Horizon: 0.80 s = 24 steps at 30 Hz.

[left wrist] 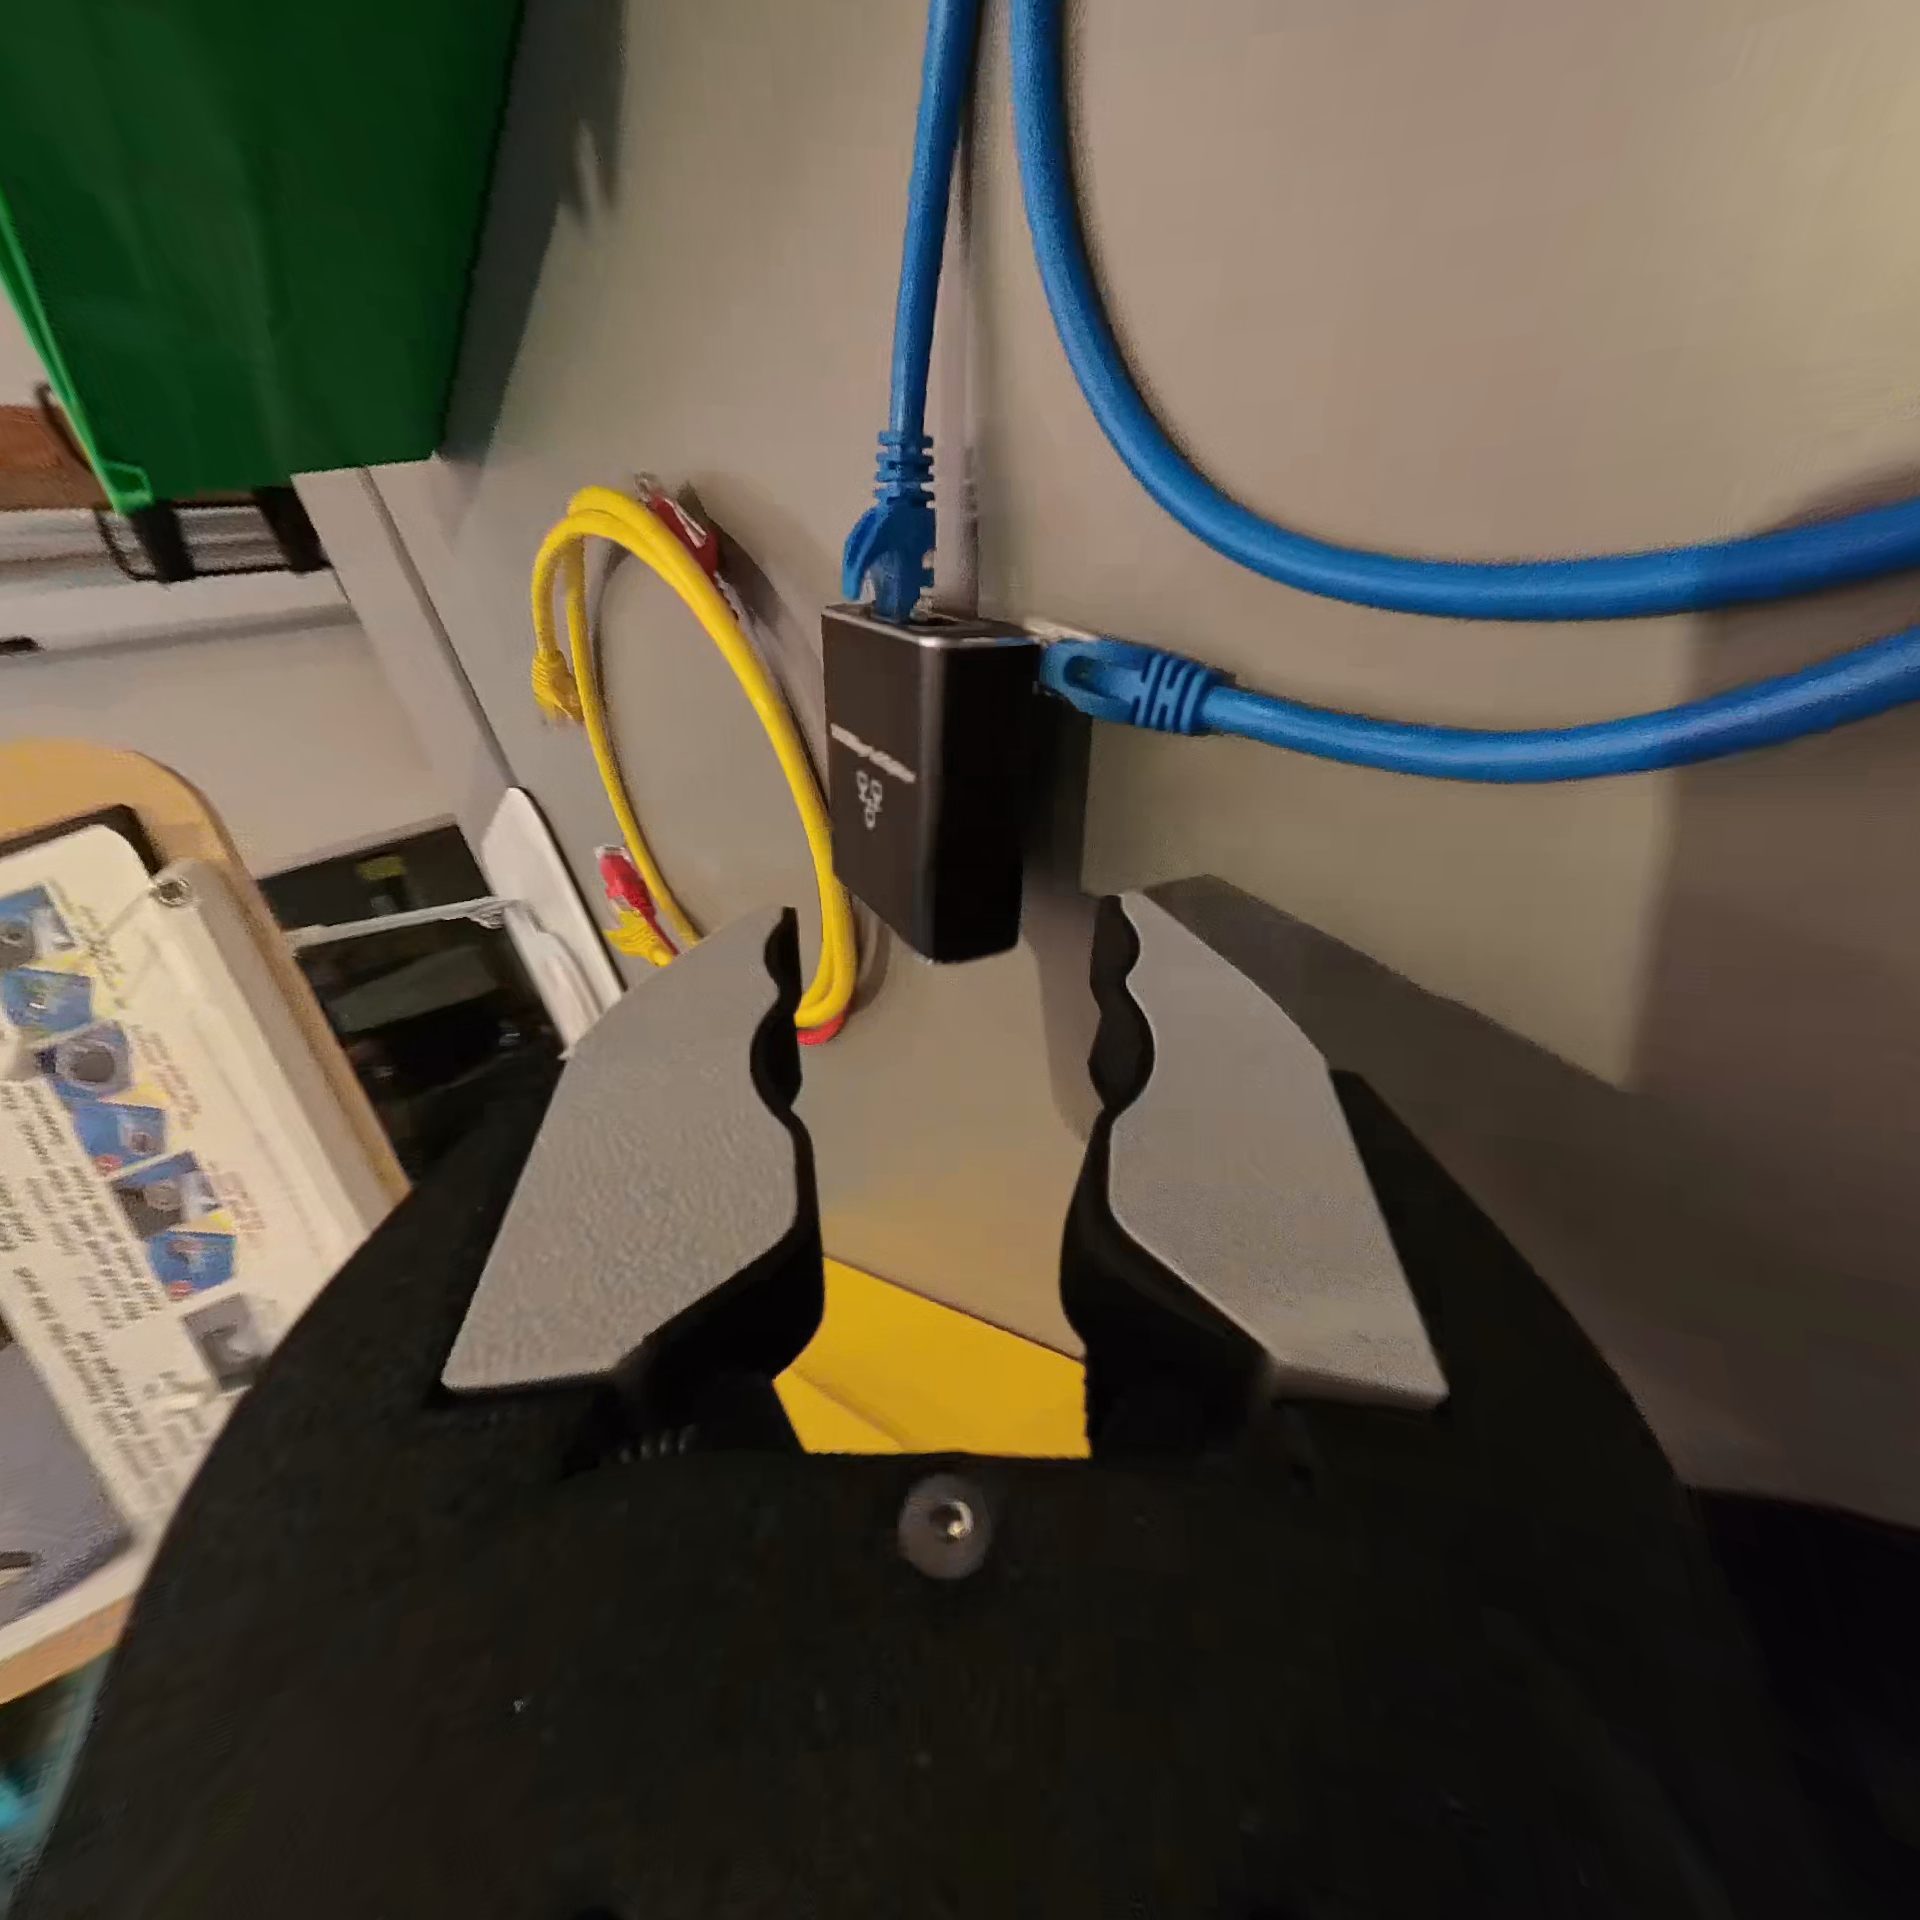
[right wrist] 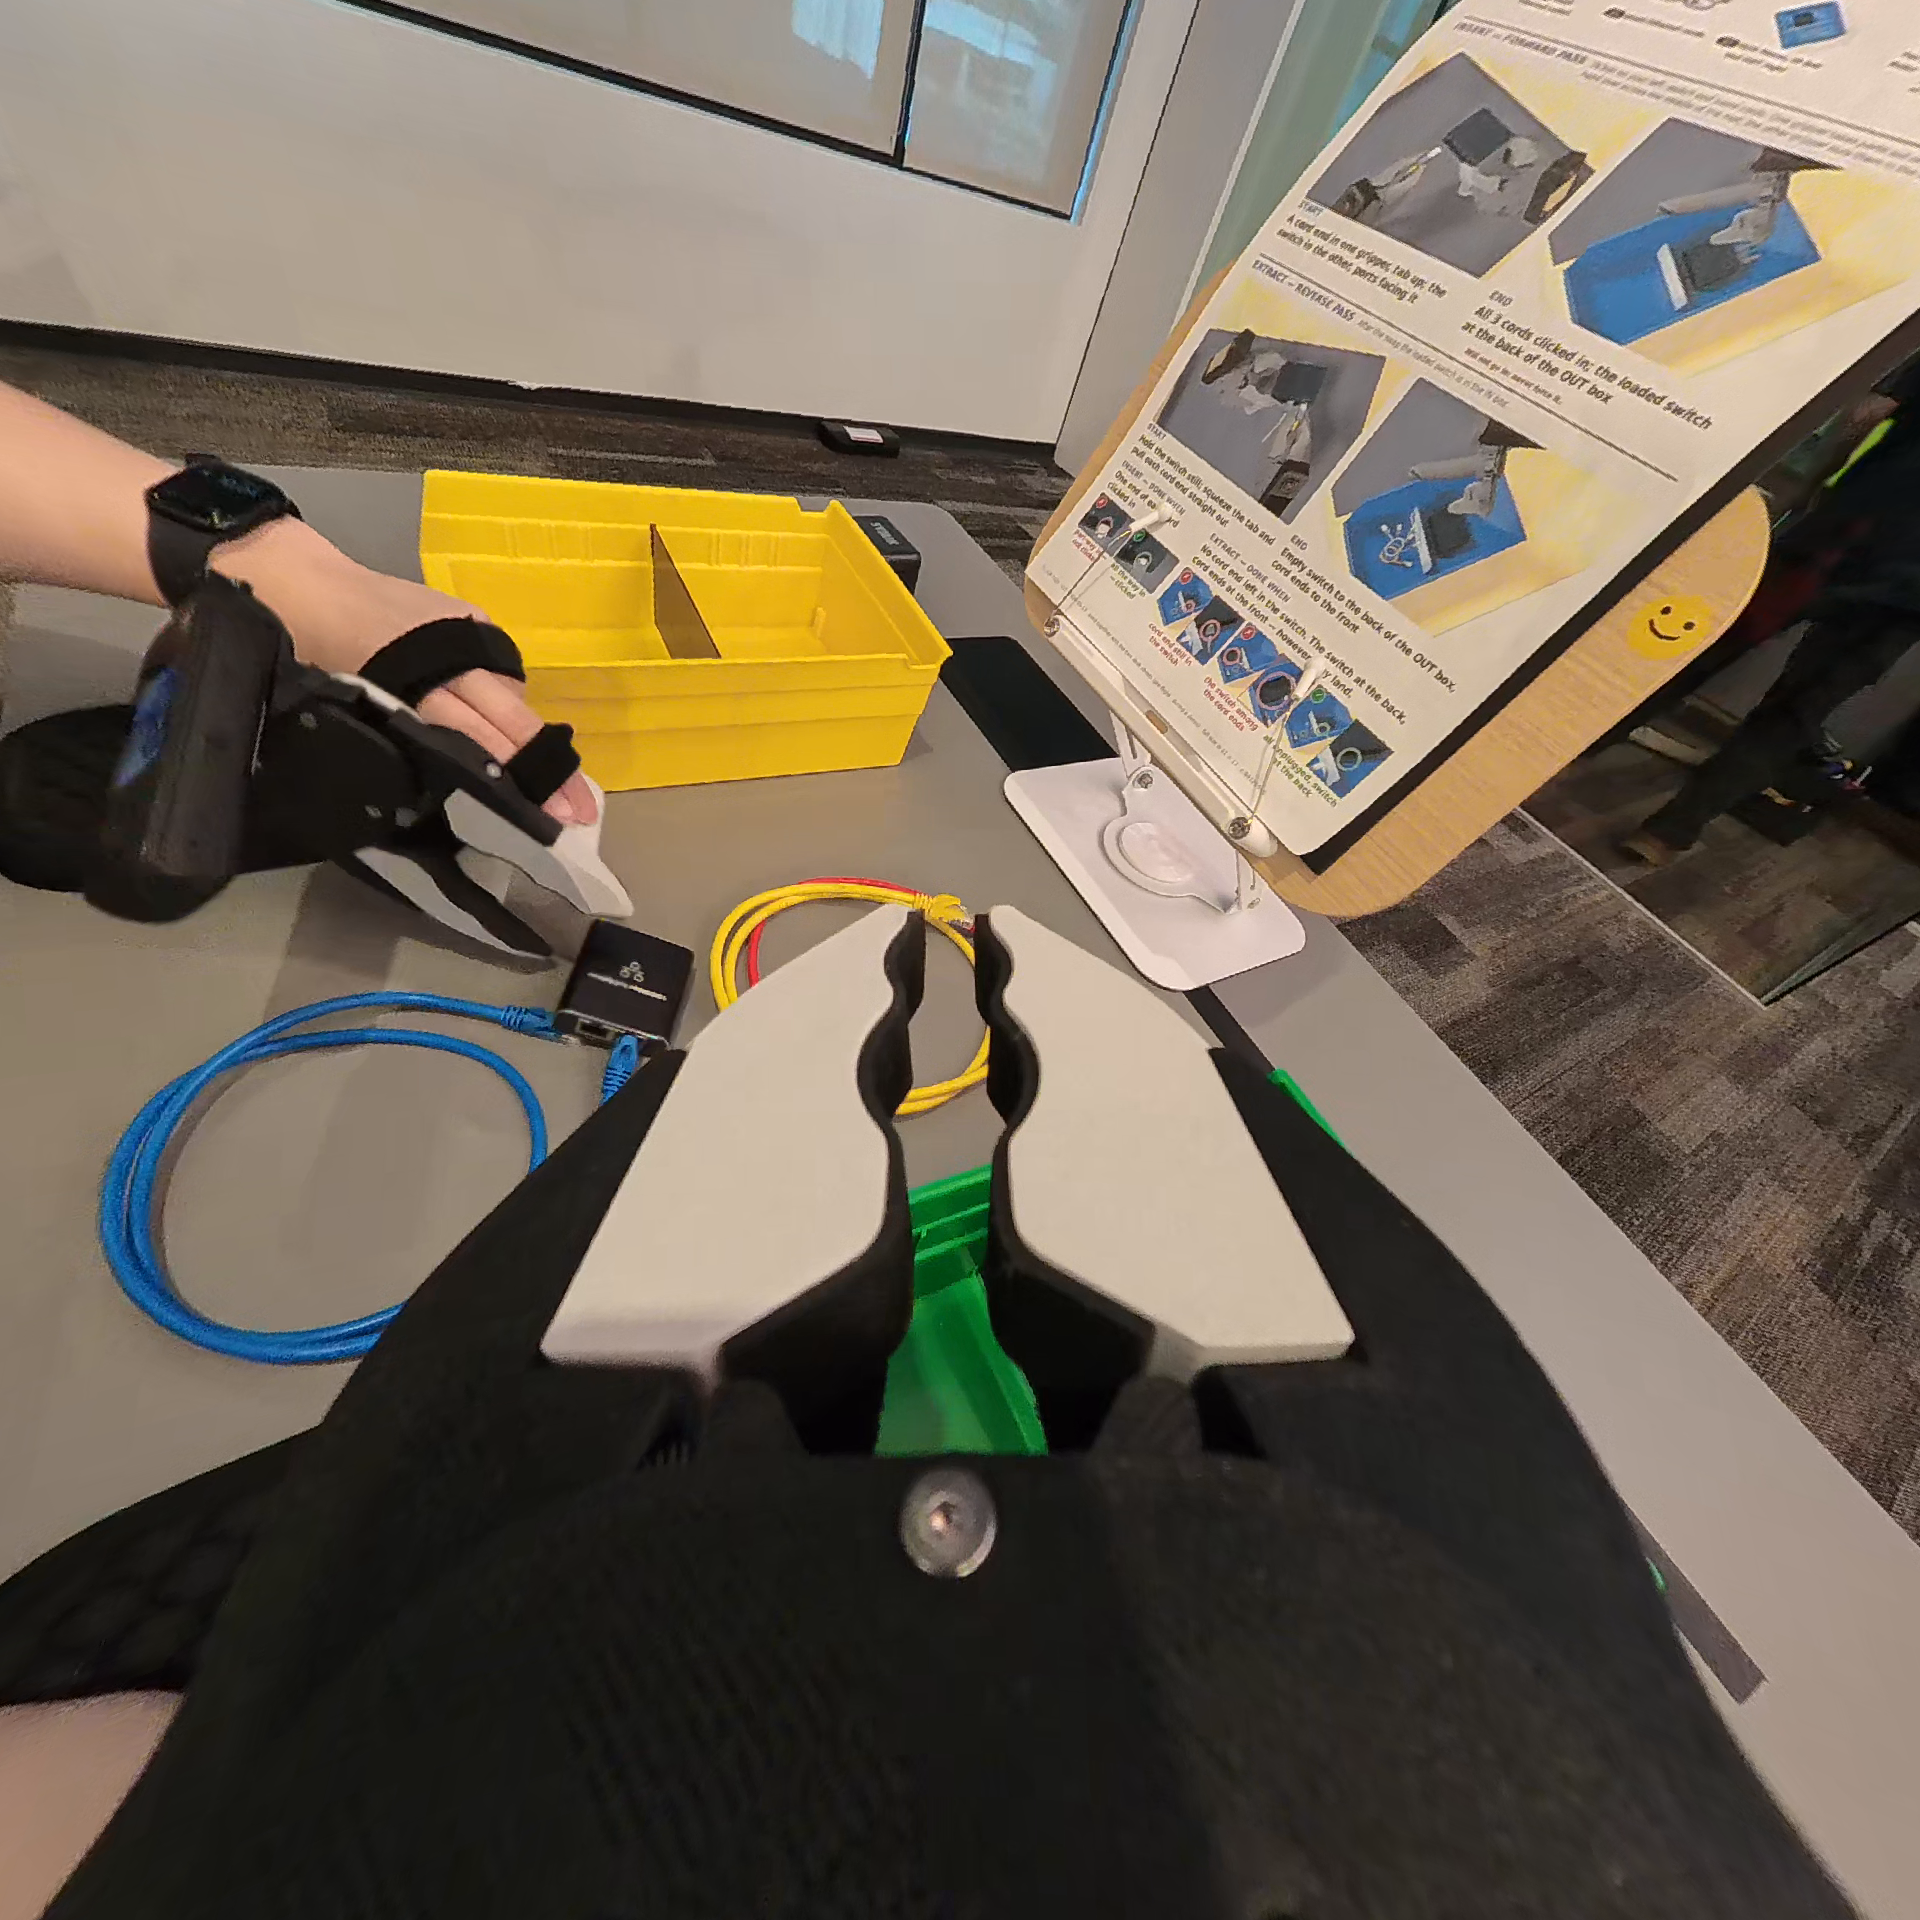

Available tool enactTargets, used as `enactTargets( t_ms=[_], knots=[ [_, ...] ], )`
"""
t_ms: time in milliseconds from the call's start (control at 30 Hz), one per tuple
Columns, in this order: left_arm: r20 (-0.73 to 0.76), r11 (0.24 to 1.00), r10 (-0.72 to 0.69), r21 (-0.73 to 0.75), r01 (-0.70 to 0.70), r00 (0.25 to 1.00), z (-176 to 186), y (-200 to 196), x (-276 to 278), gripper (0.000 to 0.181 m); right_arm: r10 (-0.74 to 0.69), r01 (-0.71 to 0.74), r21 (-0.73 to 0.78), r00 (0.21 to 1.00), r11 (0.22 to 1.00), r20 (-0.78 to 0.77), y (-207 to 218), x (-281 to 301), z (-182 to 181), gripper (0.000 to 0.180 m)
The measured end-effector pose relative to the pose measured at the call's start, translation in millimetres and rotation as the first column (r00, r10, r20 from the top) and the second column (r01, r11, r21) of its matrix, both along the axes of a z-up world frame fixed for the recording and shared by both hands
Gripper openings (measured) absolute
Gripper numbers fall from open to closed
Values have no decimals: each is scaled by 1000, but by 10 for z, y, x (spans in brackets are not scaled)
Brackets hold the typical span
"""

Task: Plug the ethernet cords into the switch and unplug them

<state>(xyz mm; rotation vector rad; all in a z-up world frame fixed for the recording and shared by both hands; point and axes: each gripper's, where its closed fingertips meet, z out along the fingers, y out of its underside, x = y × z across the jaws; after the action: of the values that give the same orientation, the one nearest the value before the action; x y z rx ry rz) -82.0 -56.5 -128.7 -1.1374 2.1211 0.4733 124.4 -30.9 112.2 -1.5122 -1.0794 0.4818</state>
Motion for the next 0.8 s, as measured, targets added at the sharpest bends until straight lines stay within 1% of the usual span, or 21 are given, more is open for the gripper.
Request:
enactTargets(
  t_ms=[100,200,233,267,333,400,467,533,633,667,733,800],
  knots=[
    [96,987,58,-157,-42,994,143,-120,105,53,-2,2,-4,1000,1000,1,4,17,-11,10],
    [232,945,140,-322,-59,963,373,-182,359,50,-3,3,-7,1000,1000,-3,15,22,-15,10],
    [285,928,196,-364,-84,938,467,-129,452,45,-4,4,-9,1000,1000,-3,19,22,-18,10],
    [330,906,265,-406,-118,906,547,-43,541,45,-6,6,-11,1000,1000,0,24,22,-24,10],
    [372,841,395,-514,-168,840,613,126,705,42,-10,11,-14,1000,1000,7,33,21,-37,10],
    [398,796,480,-572,-197,782,614,342,862,37,-16,16,-16,1000,1000,14,40,25,-51,10],
    [391,766,562,-578,-281,729,551,656,950,32,-23,23,-19,1000,1000,16,45,38,-57,10],
    [373,745,610,-572,-344,699,470,970,1003,32,-26,26,-21,1000,999,13,45,56,-61,10],
    [331,715,676,-512,-476,659,418,1500,873,32,-36,36,-23,999,999,7,51,100,-66,10],
    [326,692,705,-509,-512,629,440,1661,801,31,-40,40,-24,999,999,3,55,115,-66,10],
    [278,617,774,-534,-578,569,447,1891,630,31,-50,50,-28,999,998,0,75,143,-72,10],
    [228,544,822,-589,-598,522,419,1976,514,31,-55,55,-33,998,998,2,94,158,-87,10]
  ],
)
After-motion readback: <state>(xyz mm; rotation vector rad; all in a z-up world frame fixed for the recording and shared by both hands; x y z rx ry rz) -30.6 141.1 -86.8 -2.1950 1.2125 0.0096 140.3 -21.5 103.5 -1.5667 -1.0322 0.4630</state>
